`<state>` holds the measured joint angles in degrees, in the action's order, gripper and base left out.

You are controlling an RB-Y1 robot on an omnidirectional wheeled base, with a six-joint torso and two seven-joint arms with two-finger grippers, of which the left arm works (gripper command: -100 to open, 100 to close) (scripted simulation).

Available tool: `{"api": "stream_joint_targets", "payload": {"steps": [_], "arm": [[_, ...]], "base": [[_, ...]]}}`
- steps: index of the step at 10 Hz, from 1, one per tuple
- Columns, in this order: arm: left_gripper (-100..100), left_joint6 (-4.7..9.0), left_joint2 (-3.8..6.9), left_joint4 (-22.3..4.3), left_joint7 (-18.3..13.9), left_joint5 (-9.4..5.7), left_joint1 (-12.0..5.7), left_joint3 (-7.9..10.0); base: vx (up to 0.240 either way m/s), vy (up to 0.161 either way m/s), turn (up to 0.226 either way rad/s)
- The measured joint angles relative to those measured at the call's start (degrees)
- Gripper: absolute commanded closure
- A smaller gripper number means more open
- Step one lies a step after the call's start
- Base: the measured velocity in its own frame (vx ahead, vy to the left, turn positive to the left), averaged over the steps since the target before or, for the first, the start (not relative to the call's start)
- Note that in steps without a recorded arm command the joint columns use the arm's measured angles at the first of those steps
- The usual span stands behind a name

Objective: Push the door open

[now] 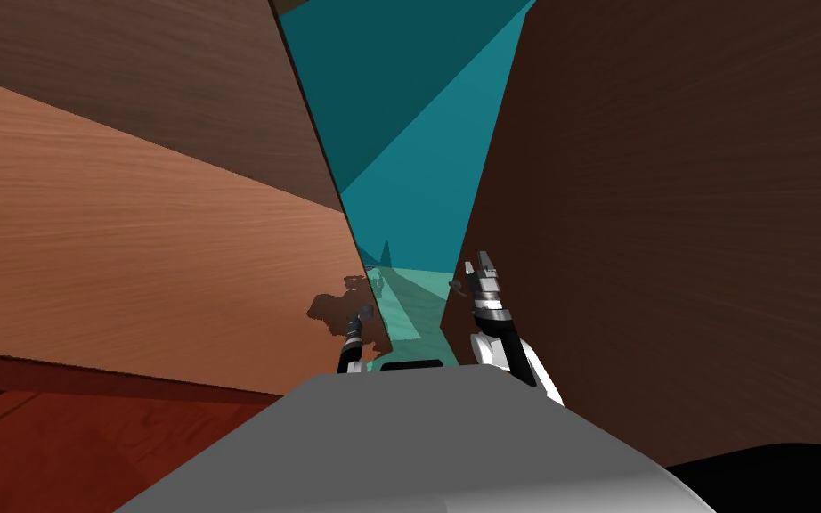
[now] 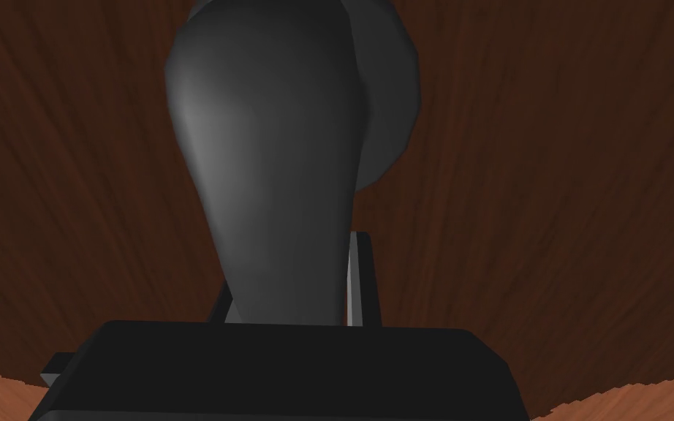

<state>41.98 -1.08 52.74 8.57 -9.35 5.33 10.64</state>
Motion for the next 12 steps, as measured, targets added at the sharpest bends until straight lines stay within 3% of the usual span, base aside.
{"api": "stream_joint_targets", "payload": {"steps": [4,6,7,8,9,10,12], "arm": [[100,0.06,1.36,0.1,0.8,-0.94,-0.27,1.41],[100,0.56,2.94,-0.8,0.5,-1.57,-0.9,2.37],[100,1.29,3.1,-1.7,0.9,-1.89,-1.23,3.01],[100,-0.15,2.69,1.1,1.4,-2.02,0.05,3.22],[100,-0.64,2.85,0.9,1.7,-2.29,-0.43,3.72],[100,-0.68,3.22,1.4,1.6,-2.6,0.29,4.11],[100,0.25,3.57,-0.6,2.0,-3.3,-0.91,5.35]], "base": [[0.193,0.034,0.034],[0.173,0.031,0.083],[0.136,0.024,-0.012],[0.135,0.005,0.045],[0.157,0.0,0.083],[0.143,-0.011,0.035],[0.158,-0.009,0.047]]}}
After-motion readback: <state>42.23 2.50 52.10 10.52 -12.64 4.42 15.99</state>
